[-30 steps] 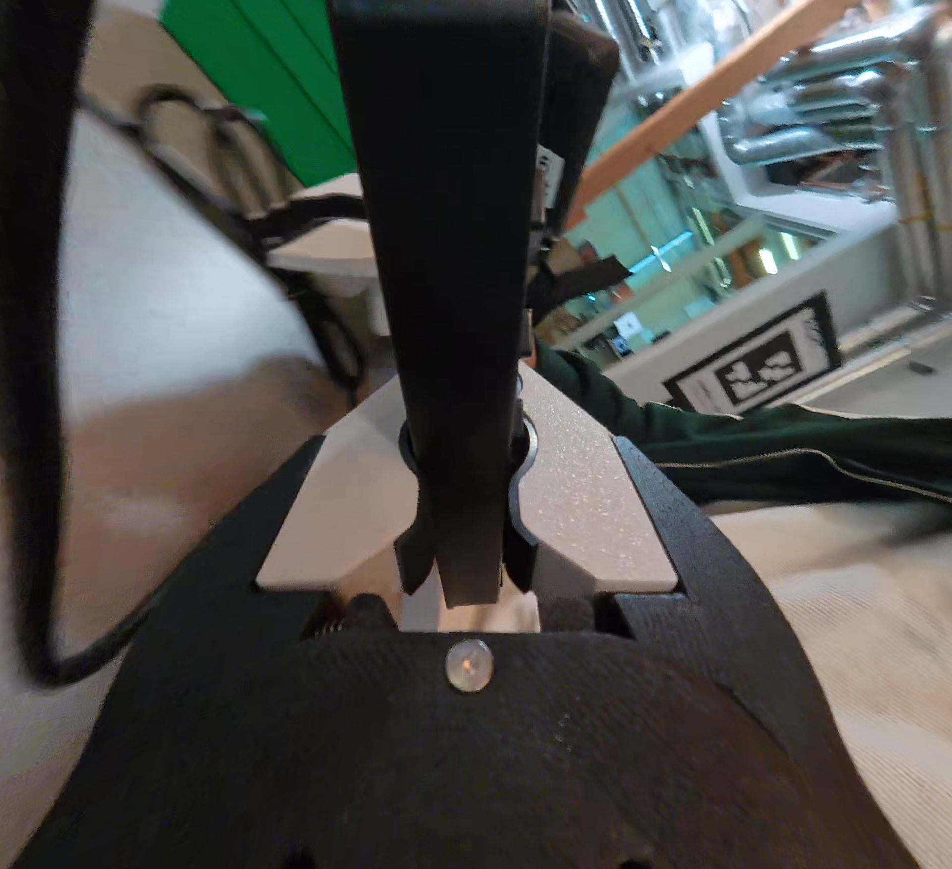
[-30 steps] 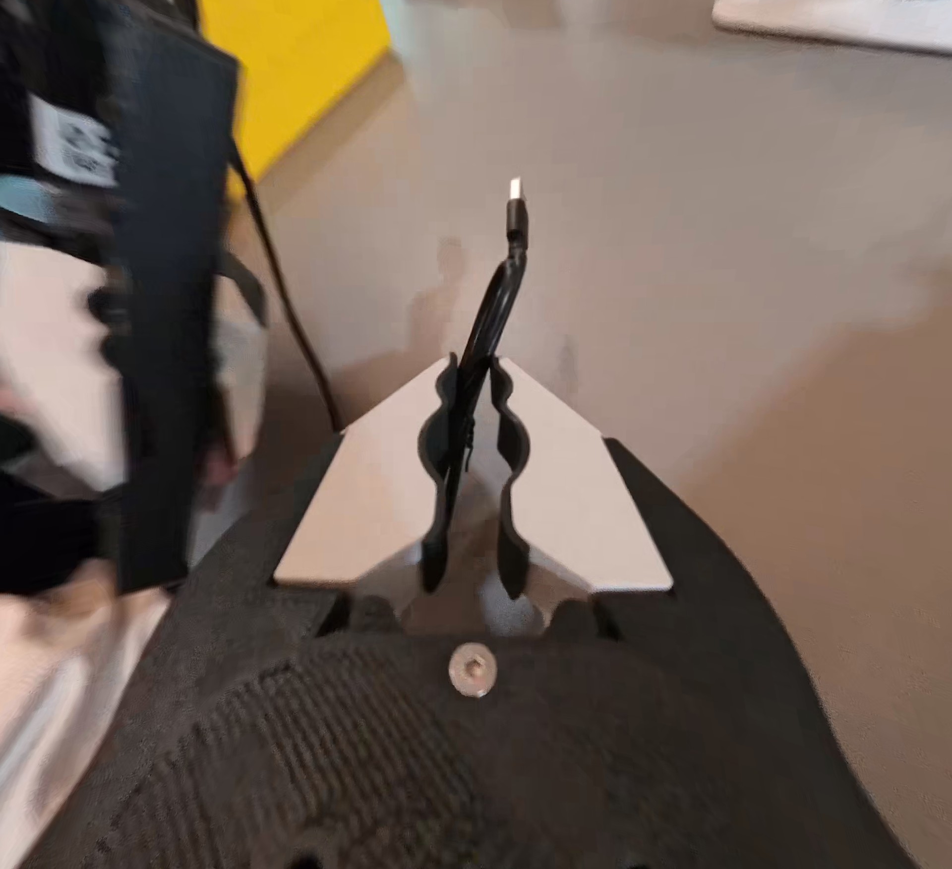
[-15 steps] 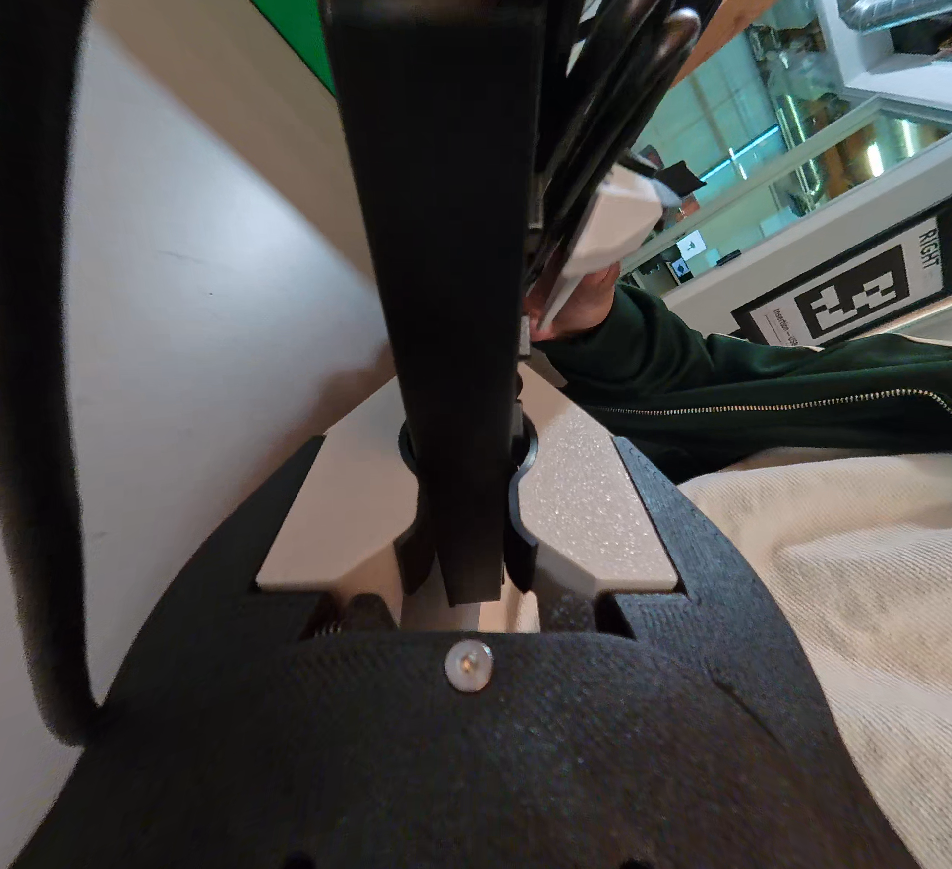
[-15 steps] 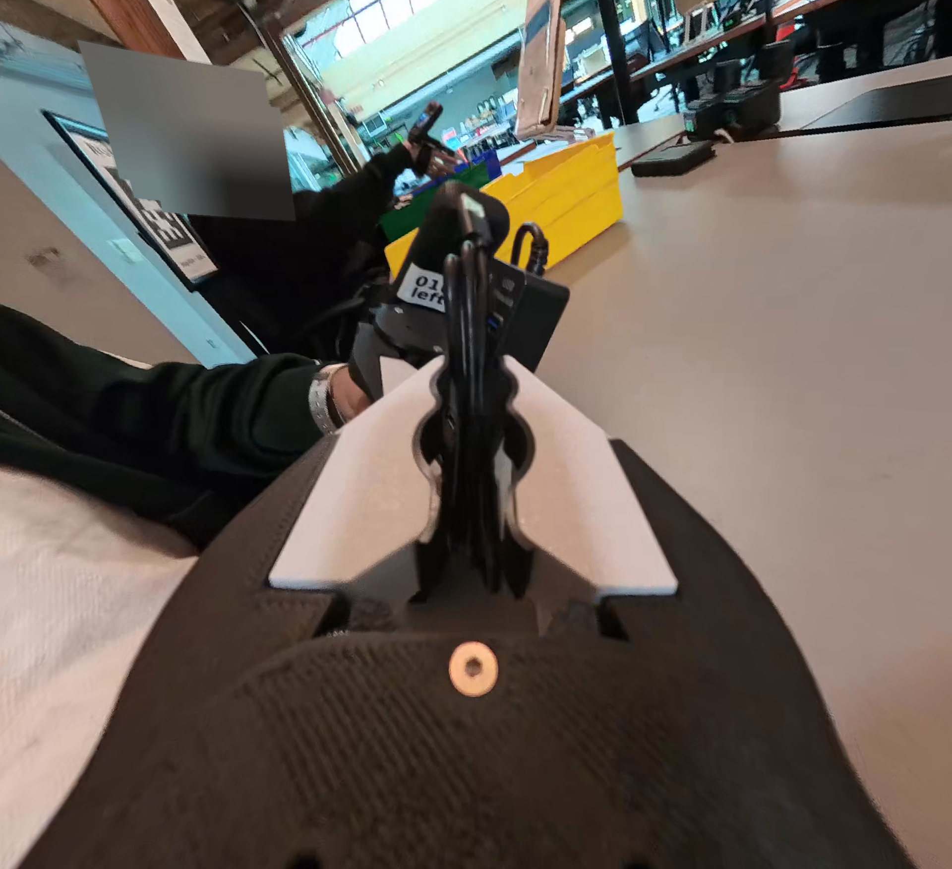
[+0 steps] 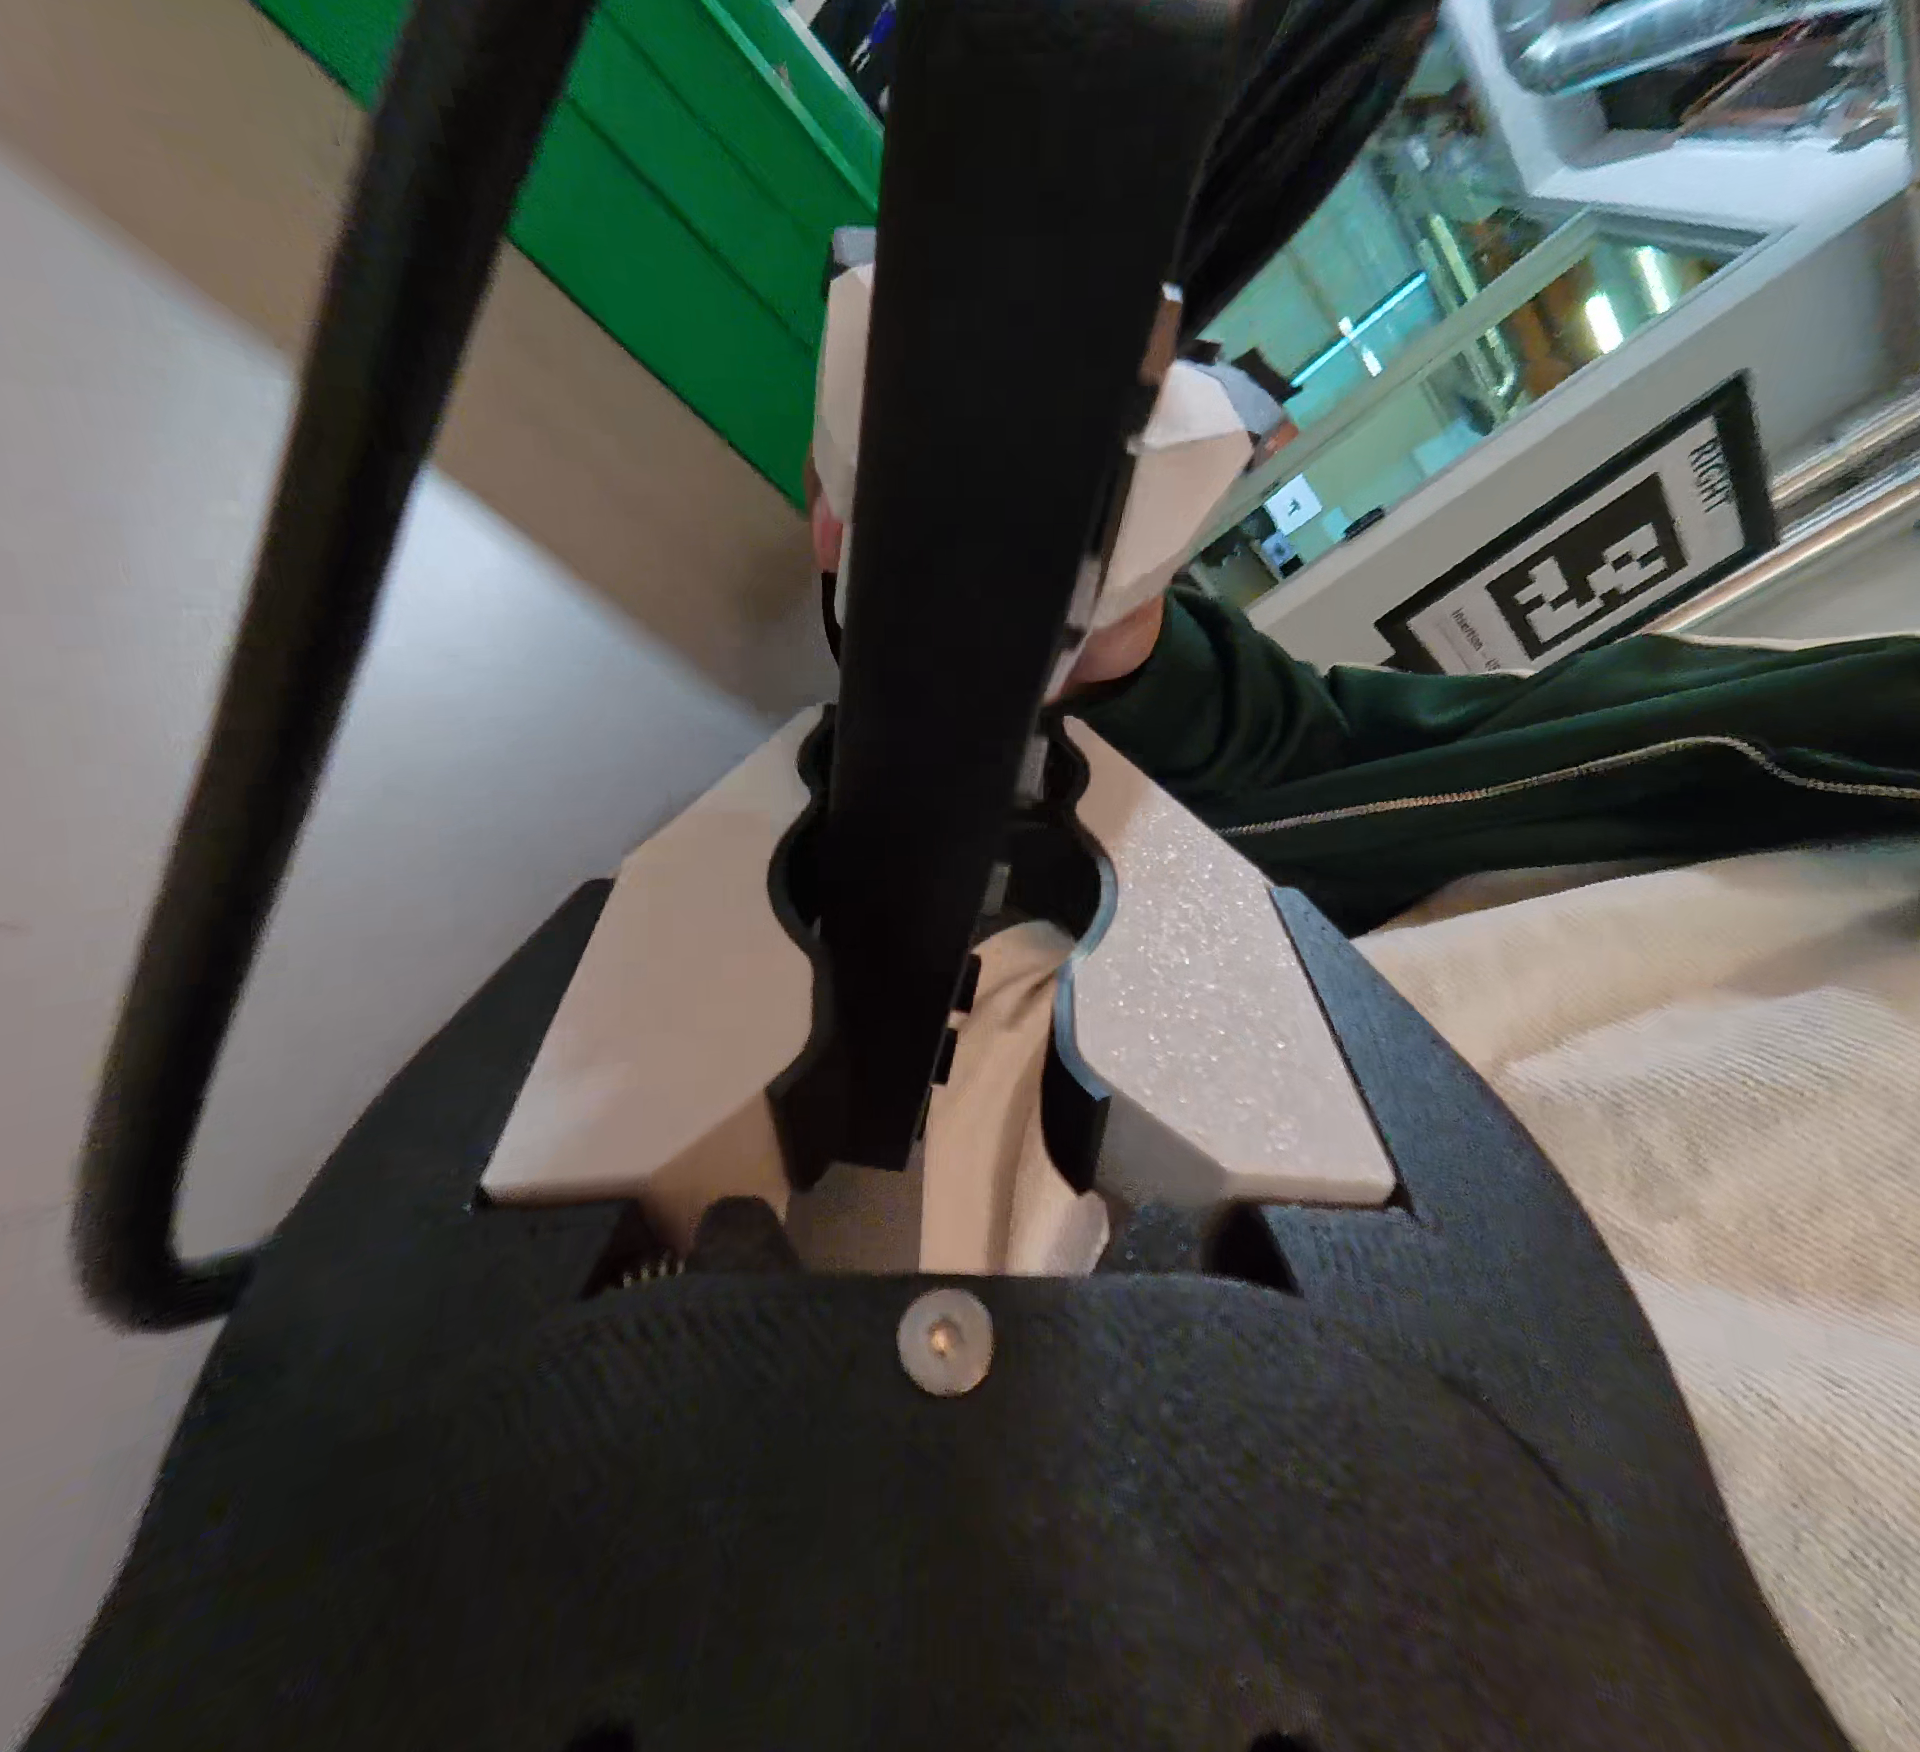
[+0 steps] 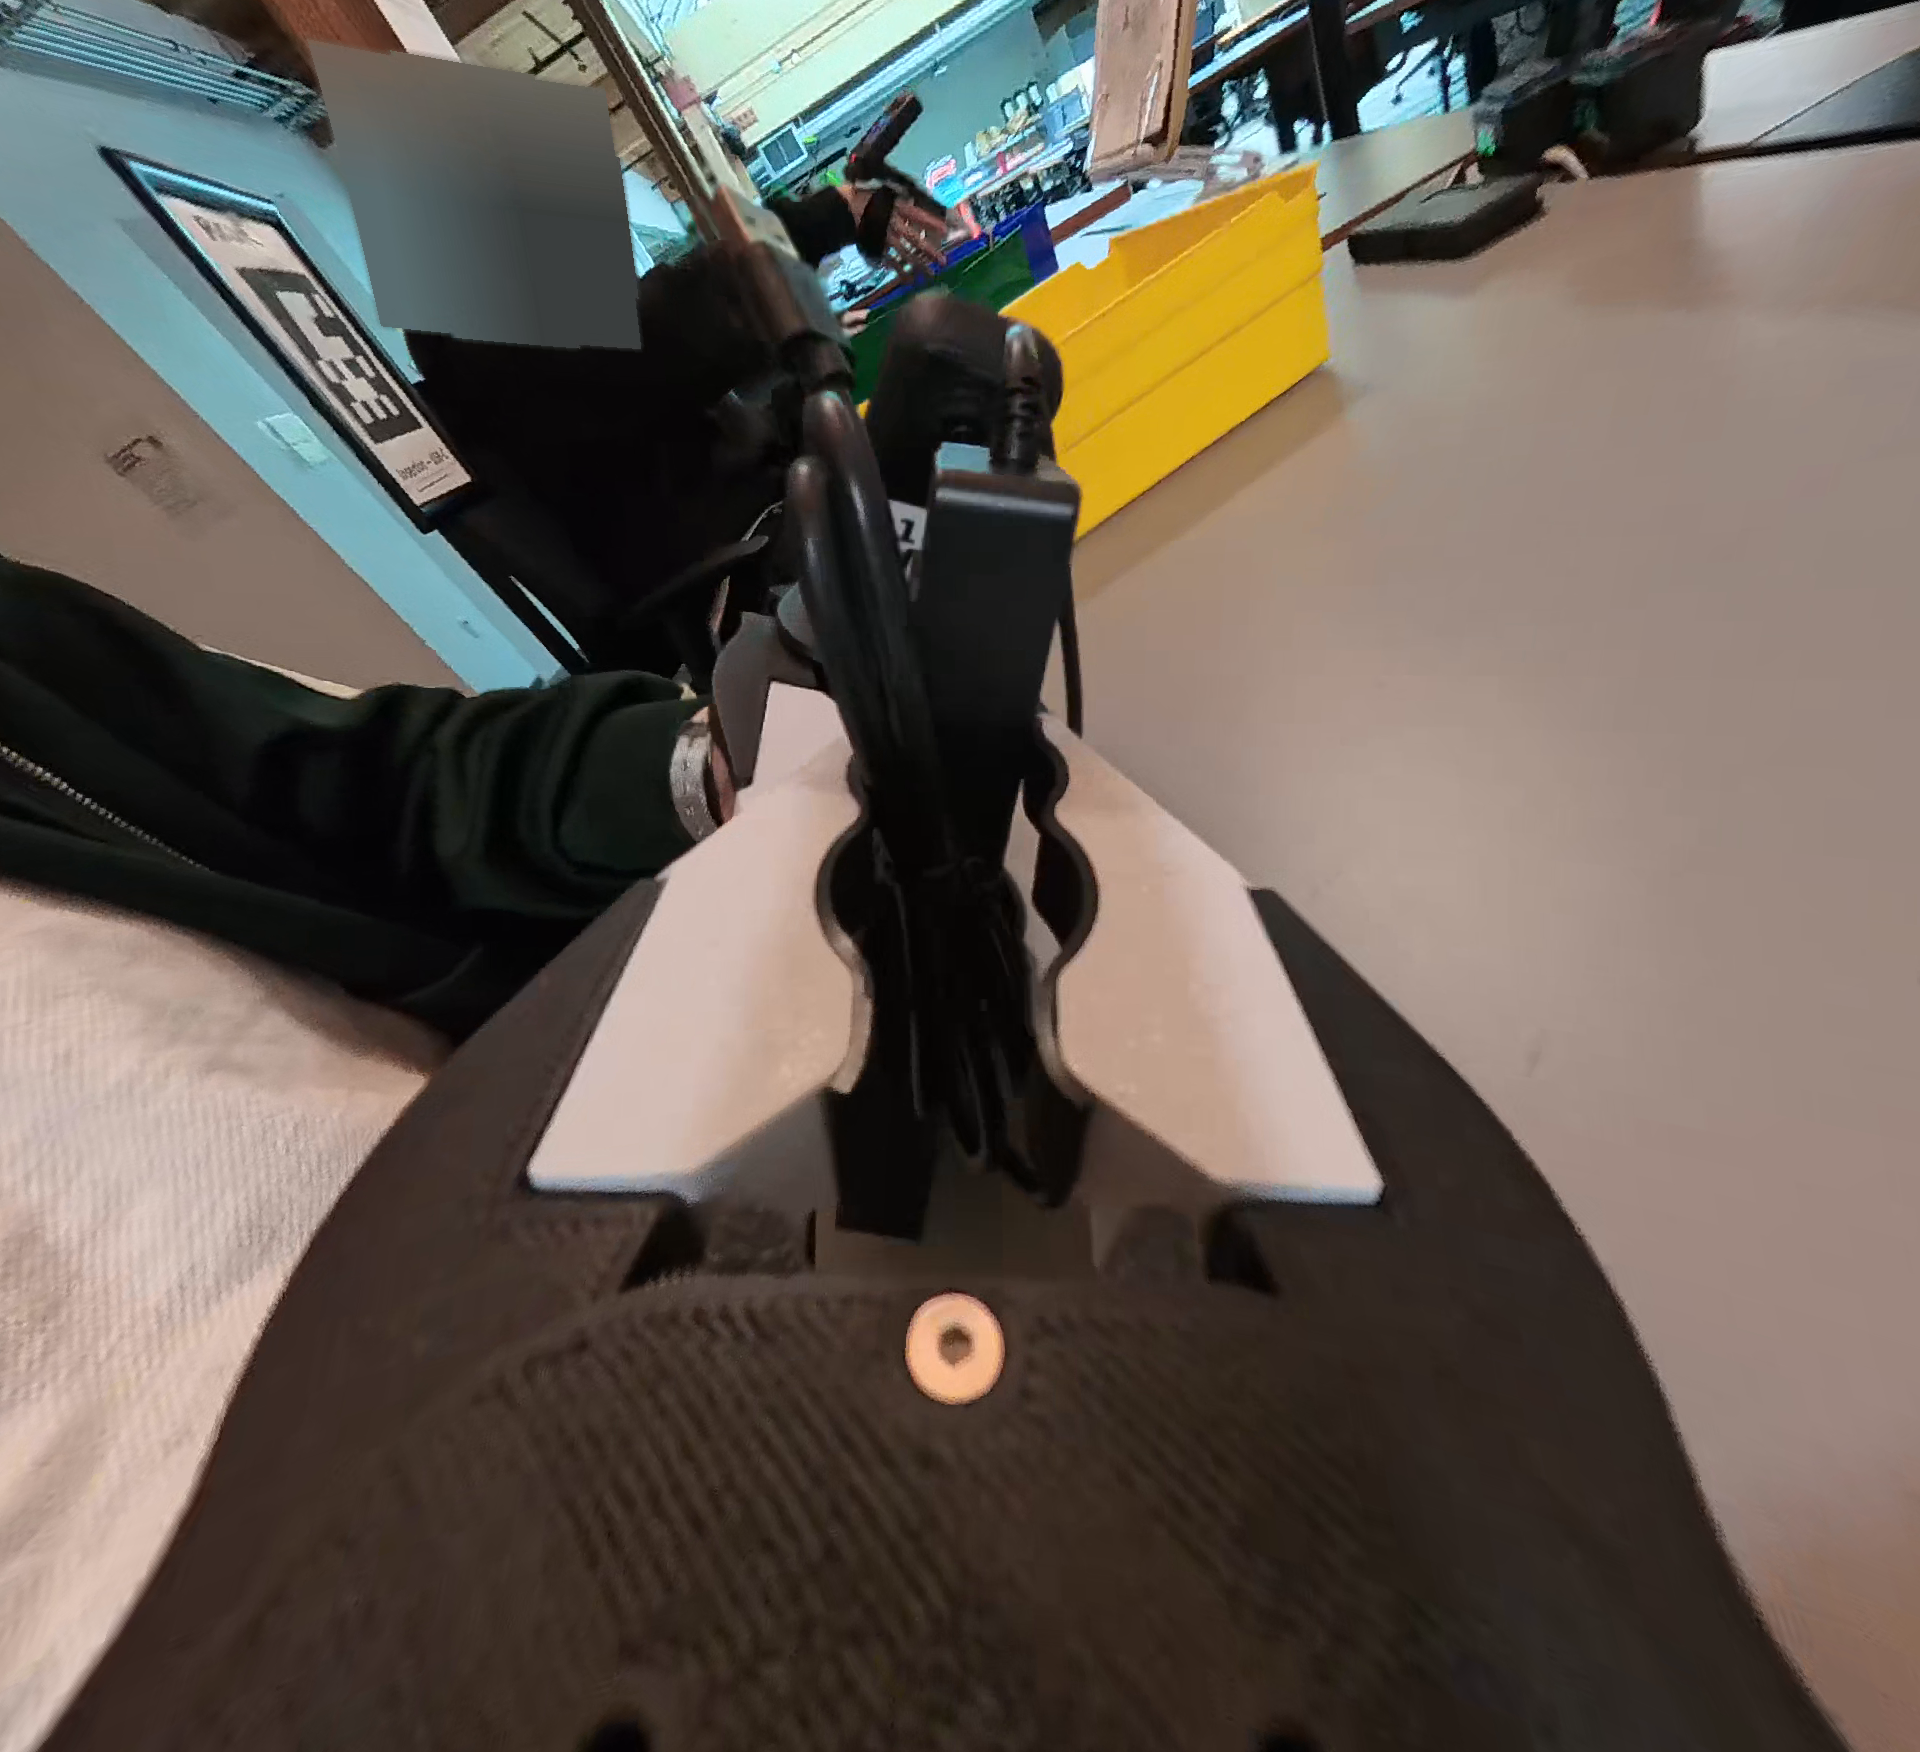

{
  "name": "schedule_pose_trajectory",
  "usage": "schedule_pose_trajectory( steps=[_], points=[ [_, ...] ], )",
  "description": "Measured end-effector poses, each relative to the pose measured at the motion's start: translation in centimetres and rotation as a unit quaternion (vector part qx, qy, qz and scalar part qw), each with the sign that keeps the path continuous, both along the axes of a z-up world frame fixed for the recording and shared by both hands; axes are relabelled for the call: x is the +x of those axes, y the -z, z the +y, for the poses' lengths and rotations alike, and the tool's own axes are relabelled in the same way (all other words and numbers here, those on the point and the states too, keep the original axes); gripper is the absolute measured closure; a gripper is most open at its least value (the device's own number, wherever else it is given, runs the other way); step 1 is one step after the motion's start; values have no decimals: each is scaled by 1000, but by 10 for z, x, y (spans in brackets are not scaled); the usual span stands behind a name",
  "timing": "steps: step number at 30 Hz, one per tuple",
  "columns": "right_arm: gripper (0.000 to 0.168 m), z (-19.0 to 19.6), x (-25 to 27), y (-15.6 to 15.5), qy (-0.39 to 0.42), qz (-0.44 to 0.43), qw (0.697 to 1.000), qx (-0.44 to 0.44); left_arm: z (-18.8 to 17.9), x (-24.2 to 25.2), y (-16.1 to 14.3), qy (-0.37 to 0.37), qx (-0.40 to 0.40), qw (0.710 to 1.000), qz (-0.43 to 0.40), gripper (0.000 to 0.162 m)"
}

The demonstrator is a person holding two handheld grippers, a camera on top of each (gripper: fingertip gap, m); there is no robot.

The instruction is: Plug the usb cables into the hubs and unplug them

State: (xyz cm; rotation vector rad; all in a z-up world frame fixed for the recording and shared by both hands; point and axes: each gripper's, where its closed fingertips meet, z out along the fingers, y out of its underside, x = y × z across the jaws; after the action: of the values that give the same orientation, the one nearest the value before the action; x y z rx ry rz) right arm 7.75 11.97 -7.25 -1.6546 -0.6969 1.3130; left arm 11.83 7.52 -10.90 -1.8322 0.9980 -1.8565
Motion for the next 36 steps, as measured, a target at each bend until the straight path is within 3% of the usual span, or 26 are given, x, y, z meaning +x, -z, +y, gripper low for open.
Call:
schedule_pose_trajectory(
  steps=[5, 8, 13, 17, 21, 25, 28, 29, 32, 36],
  points=[
    [143, 5, 13, -27, 26, 2, 1000, 15, 2, -7, -36, -5, -5, 995, -96, 108],
    [143, 12, 30, -43, 57, 11, 998, 16, 7, -15, -54, -27, 15, 989, -143, 89],
    [145, 25, 76, -87, 126, 35, 991, 34, 12, -28, -73, -58, 54, 978, -194, 97],
    [145, 39, 142, -150, 209, 15, 972, 105, 17, -20, -60, -74, 76, 983, -150, 99],
    [145, 49, 232, -192, 314, -29, 938, 147, 21, 10, -43, -96, 173, 979, -46, 99],
    [145, 59, 330, -184, 432, -111, 886, 127, 42, 72, -62, -113, 232, 966, 20, 98],
    [145, 55, 382, -166, 487, -147, 855, 101, 51, 141, -74, -46, 238, 966, 85, 94],
    [145, 52, 393, -161, 495, -150, 850, 95, 54, 164, -73, -14, 248, 962, 115, 91],
    [145, 49, 406, -153, 492, -135, 855, 95, 86, 227, -68, -6, 302, 936, 181, 94],
    [145, 58, 401, -150, 470, -127, 860, 154, 114, 276, -73, -35, 290, 938, 190, 98]
  ],
)
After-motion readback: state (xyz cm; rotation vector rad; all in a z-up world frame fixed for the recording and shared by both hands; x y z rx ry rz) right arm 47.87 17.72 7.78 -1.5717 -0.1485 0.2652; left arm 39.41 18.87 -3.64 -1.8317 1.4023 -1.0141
